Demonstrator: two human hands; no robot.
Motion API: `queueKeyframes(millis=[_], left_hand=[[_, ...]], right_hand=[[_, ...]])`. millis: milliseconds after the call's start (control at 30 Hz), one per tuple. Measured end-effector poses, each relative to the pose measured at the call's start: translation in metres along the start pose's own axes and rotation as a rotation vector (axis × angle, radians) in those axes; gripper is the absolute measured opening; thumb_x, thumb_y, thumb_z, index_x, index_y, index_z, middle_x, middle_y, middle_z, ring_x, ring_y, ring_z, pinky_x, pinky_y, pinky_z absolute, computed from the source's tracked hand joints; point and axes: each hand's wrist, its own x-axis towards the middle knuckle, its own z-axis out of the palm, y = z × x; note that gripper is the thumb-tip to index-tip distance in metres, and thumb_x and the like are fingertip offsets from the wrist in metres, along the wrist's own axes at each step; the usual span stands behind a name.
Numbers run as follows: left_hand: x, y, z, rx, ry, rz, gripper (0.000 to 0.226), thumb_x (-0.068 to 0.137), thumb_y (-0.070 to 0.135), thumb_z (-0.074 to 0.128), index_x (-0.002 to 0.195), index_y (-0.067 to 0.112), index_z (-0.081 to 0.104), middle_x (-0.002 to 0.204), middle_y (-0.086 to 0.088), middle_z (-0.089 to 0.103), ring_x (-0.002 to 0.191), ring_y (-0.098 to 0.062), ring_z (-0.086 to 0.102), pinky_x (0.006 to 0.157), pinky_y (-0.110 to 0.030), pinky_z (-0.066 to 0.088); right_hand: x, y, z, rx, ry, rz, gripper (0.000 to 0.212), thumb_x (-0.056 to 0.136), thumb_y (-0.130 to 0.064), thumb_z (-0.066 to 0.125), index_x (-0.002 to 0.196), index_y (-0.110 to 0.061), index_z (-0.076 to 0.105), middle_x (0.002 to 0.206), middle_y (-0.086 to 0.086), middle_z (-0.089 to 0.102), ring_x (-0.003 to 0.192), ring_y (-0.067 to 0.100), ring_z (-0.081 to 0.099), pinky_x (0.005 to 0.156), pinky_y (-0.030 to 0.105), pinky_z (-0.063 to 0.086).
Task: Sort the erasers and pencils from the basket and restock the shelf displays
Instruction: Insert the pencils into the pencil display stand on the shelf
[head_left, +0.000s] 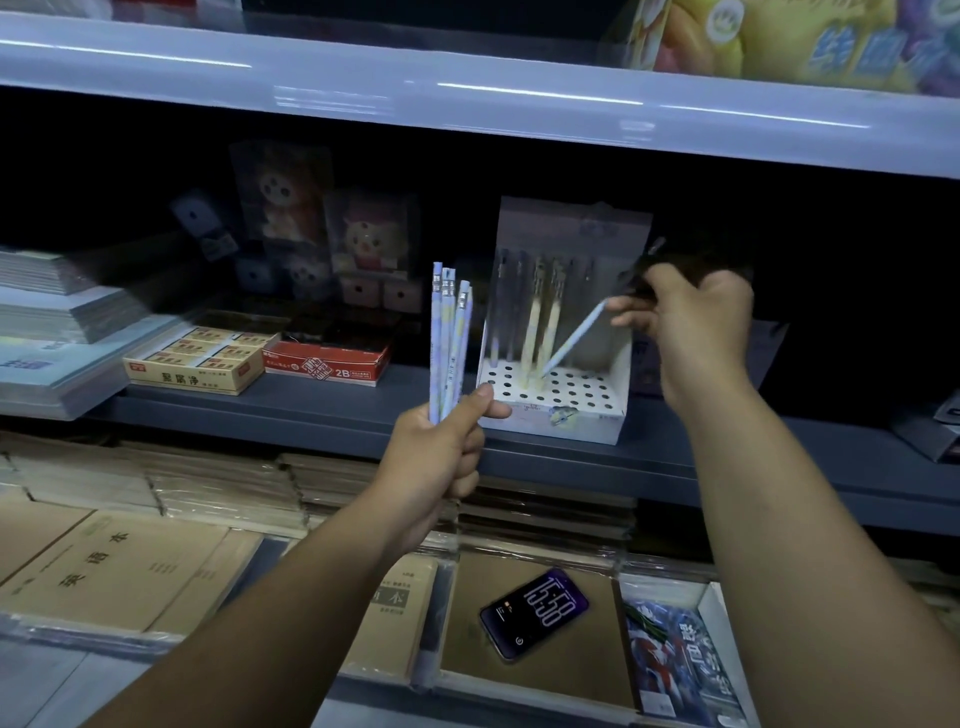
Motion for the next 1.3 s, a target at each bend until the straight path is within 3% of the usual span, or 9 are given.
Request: queueKeyframes(millis=[133,267,433,667,967,1167,1300], left_hand=[[0.003,-0.001,0.001,-0.048,-0.001,-0.025,0.032,0.101,0.039,0.059,0.097,0.008,0.067,0.060,0.003,0.028,0.048,-0.009,0.018,0.041,-0.023,0.016],[0.006,-0.002,0.004,-0.095,-0.019,-0.054,0.031,0.102,0.039,0.057,0.089,0.011,0.060,0.056,0.005,0.027,0.043,-0.008,0.019,0.037,-0.021,0.019],[0.008,-0.001,0.007,-0.165,-0.057,-0.084,0.031,0.098,0.039,0.063,0.081,0.015,0.052,0.056,0.006,0.028,0.041,-0.006,0.020,0.036,-0.019,0.018],[0.011,0.003,0.000,-0.330,-0.182,-0.119,0.025,0.098,0.030,0.056,0.079,0.018,0.045,0.062,0.005,0.025,0.042,-0.005,0.019,0.039,-0.020,0.013],[0.008,0.008,-0.004,-0.307,-0.213,-0.111,0.030,0.098,0.039,0.061,0.083,0.019,0.044,0.066,0.004,0.029,0.050,-0.006,0.022,0.045,-0.020,0.016],[0.004,0.013,-0.003,-0.266,-0.222,-0.100,0.035,0.097,0.046,0.059,0.085,0.020,0.039,0.068,0.004,0.029,0.052,-0.006,0.022,0.045,-0.018,0.021],[0.002,0.017,-0.003,-0.307,-0.223,-0.119,0.039,0.096,0.054,0.056,0.087,0.019,0.043,0.067,0.004,0.030,0.053,-0.007,0.020,0.043,-0.017,0.024]], right_hand=[[0.005,0.008,-0.004,-0.178,0.091,-0.102,0.013,0.095,-0.001,0.051,0.085,0.001,0.059,0.061,-0.002,0.064,0.058,0.026,0.073,0.062,0.046,0.058],[0.009,0.016,0.003,-0.302,0.072,-0.121,0.016,0.095,-0.002,0.052,0.098,0.010,0.061,0.075,0.008,0.068,0.059,0.022,0.074,0.064,0.052,0.061],[0.011,0.018,0.007,-0.462,-0.047,-0.155,0.016,0.097,-0.003,0.050,0.096,0.003,0.065,0.081,0.015,0.072,0.060,0.019,0.074,0.069,0.044,0.063],[0.016,0.011,0.015,-0.589,-0.110,-0.220,0.020,0.094,0.004,0.050,0.089,0.001,0.069,0.071,0.015,0.071,0.054,0.012,0.071,0.050,0.019,0.053],[0.016,0.028,0.018,-0.697,-0.175,-0.172,0.016,0.096,0.000,0.052,0.091,0.000,0.068,0.072,0.016,0.072,0.065,0.025,0.072,0.067,0.033,0.060],[0.014,0.033,0.023,-0.674,-0.184,-0.146,0.022,0.095,0.004,0.051,0.100,-0.007,0.069,0.081,0.010,0.071,0.068,0.023,0.072,0.053,0.023,0.049],[0.011,0.031,0.021,-0.614,-0.188,-0.122,0.022,0.096,0.002,0.052,0.100,-0.011,0.070,0.085,0.008,0.072,0.065,0.017,0.073,0.057,0.027,0.058]])
